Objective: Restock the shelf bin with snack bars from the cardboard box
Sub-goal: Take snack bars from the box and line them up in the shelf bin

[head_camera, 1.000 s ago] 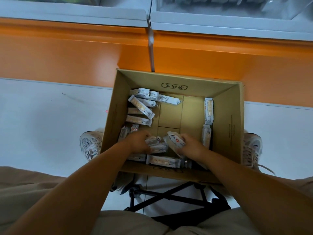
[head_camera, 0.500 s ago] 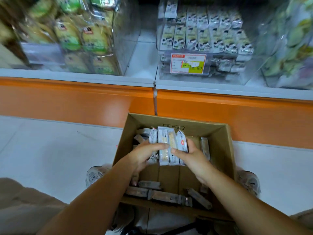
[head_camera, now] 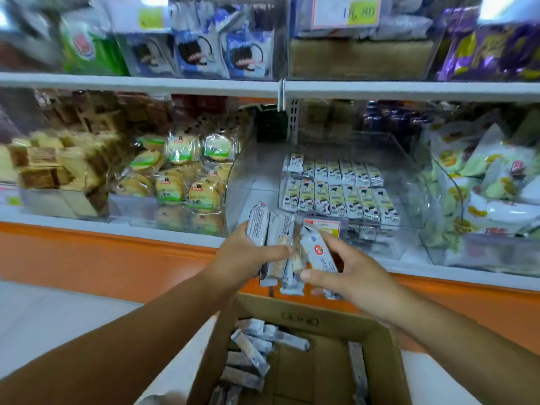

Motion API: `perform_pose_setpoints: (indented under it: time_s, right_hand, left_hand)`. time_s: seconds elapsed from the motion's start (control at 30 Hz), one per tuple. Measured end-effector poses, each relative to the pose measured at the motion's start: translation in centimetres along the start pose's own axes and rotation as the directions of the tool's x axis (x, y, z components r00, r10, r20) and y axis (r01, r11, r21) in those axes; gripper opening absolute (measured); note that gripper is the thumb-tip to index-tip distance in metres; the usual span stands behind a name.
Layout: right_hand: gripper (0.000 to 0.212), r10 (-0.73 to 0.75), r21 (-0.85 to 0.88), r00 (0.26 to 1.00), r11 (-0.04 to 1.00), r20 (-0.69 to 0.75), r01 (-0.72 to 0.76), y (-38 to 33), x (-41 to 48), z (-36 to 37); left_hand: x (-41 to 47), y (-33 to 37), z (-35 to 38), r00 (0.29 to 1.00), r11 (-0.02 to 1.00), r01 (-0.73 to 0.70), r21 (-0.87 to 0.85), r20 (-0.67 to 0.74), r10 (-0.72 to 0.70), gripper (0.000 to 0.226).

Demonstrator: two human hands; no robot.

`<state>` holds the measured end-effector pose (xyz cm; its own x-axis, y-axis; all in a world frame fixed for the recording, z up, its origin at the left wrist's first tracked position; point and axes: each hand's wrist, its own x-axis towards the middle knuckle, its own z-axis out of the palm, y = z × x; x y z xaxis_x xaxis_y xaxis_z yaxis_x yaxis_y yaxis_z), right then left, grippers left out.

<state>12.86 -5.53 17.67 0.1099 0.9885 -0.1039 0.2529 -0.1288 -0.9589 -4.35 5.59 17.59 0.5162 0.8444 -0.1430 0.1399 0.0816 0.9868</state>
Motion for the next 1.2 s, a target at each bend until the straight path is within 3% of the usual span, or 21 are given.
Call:
perform_pose_setpoints:
  time_s: [0.23, 0.3, 0.33, 0.43, 0.53, 0.63, 0.77, 0.87, 0.93, 1.03, 1.13, 1.2]
  right_hand:
    - [0.046, -0.046, 0.039, 0.994, 0.998, -0.102, 0.050, -4.9, 2.7, -4.0]
    - [0.063, -0.048, 0.076, 0.991, 0.995, -0.123, 0.058, -4.6, 3.2, -4.6]
    - [0.061, -0.043, 0.096, 0.988, 0.994, -0.145, 0.058, -4.3, 3.5, -4.8]
    - [0.032, -0.016, 0.126, 0.986, 0.991, -0.165, 0.037, -3.9, 4.5, -5.0]
    - [0.040, -0.016, 0.125, 0.991, 0.992, -0.129, 0.032, -3.5, 5.4, -5.1]
    - [0.043, -0.015, 0.118, 0.991, 0.993, -0.132, 0.030, -3.4, 5.7, -5.3]
    - [0.045, -0.050, 0.131, 0.958, 0.987, -0.281, 0.090, -3.2, 6.4, -6.5]
    - [0.032, -0.121, -0.054, 0.901, 0.993, -0.416, 0.108, -3.6, 8.0, -7.6]
    - [0.026, -0.141, -0.104, 0.887, 0.989, -0.439, 0.106, -3.6, 9.4, -8.1]
    - [0.020, -0.123, -0.216, 0.855, 0.976, -0.503, 0.014, -3.3, 12.0, -8.4]
    - [0.010, -0.155, -0.298, 0.820, 0.954, -0.552, -0.020, -3.2, 14.6, -8.2]
    - [0.005, -0.186, -0.341, 0.806, 0.940, -0.563, -0.021, -3.4, 16.1, -8.0]
  left_hand:
    - [0.5, 6.5, -0.4, 0.982, 0.981, -0.176, -0.081, -0.083, 0.169, 0.049]
    - [1.5, 6.4, -0.1, 0.983, 0.985, -0.146, -0.090, -0.121, 0.135, 0.085]
    - [1.9, 6.2, 0.0, 0.984, 0.988, -0.131, -0.084, -0.137, 0.118, 0.090]
    - [2.8, 5.5, 0.3, 0.984, 0.982, -0.141, -0.129, -0.131, 0.124, 0.085]
    - [3.4, 5.1, 0.5, 0.983, 0.984, -0.125, -0.131, -0.150, 0.105, 0.080]
    - [3.2, 5.4, 0.8, 0.984, 0.981, -0.126, -0.149, -0.143, 0.104, 0.052]
    - [4.3, 5.6, 0.0, 0.968, 0.982, -0.151, -0.112, -0.219, 0.124, 0.037]
    - [4.8, 6.4, -1.0, 0.961, 0.993, -0.109, -0.051, -0.260, 0.093, 0.060]
    - [5.1, 6.6, -1.6, 0.957, 0.994, -0.105, -0.041, -0.274, 0.090, 0.048]
    - [5.8, 6.4, -2.2, 0.948, 0.992, -0.116, -0.045, -0.302, 0.097, 0.058]
    - [6.4, 6.0, -2.6, 0.946, 0.988, -0.131, -0.077, -0.309, 0.101, 0.038]
    - [6.5, 6.0, -2.7, 0.949, 0.987, -0.130, -0.089, -0.299, 0.098, 0.040]
